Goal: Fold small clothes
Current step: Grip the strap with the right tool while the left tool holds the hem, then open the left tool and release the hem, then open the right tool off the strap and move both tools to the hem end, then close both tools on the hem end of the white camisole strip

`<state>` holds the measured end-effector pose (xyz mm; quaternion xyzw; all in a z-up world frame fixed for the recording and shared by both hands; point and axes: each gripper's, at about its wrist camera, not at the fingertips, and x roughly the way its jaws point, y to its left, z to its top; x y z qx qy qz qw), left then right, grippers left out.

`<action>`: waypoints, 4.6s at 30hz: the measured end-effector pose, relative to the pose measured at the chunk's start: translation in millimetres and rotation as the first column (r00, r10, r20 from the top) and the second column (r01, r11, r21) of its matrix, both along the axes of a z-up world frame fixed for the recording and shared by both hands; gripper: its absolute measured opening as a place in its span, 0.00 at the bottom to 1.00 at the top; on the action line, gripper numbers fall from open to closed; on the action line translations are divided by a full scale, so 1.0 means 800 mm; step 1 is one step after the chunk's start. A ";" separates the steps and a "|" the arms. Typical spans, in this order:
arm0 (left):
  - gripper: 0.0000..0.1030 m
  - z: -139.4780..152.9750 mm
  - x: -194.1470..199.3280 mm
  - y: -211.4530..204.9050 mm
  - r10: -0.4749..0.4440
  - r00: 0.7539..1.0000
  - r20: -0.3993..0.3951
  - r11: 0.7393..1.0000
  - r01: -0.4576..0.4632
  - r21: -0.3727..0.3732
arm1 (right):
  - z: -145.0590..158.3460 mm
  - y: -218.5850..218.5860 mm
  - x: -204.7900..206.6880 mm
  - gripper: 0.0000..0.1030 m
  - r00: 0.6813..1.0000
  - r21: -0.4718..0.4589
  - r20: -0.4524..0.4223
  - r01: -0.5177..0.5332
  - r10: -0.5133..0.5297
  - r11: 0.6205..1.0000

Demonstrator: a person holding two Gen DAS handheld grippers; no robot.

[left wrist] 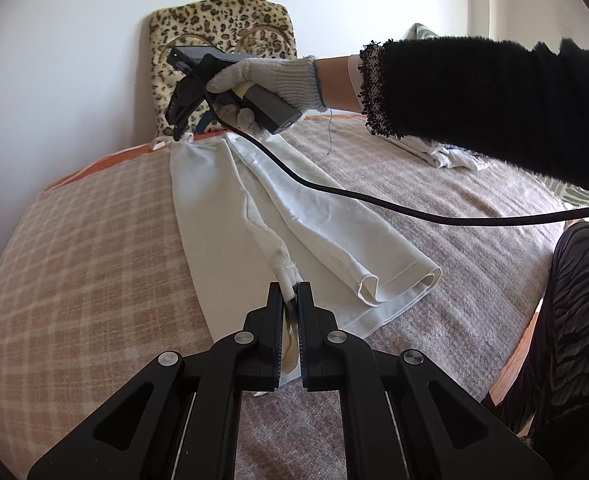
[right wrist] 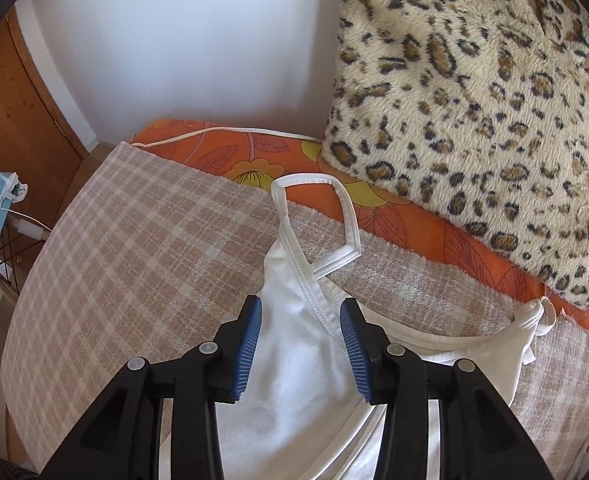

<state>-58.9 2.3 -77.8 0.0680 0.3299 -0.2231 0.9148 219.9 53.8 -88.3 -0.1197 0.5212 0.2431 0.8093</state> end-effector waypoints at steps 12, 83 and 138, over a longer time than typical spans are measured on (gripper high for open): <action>0.05 -0.011 -0.003 -0.020 -0.058 0.998 0.017 0.993 0.055 0.108 | -0.028 0.040 0.005 0.00 0.998 -0.037 0.015 -0.058 0.058 0.998; 0.06 -0.013 0.047 0.069 0.183 0.953 -0.241 0.972 -0.212 -0.102 | 0.007 -0.216 -0.421 0.28 0.994 0.084 -0.008 0.106 -0.106 0.991; 0.45 -0.041 0.046 0.088 0.103 0.891 -0.443 0.936 -0.237 -0.259 | -0.023 -0.259 -0.418 0.49 0.967 0.429 -0.243 0.181 -0.080 0.885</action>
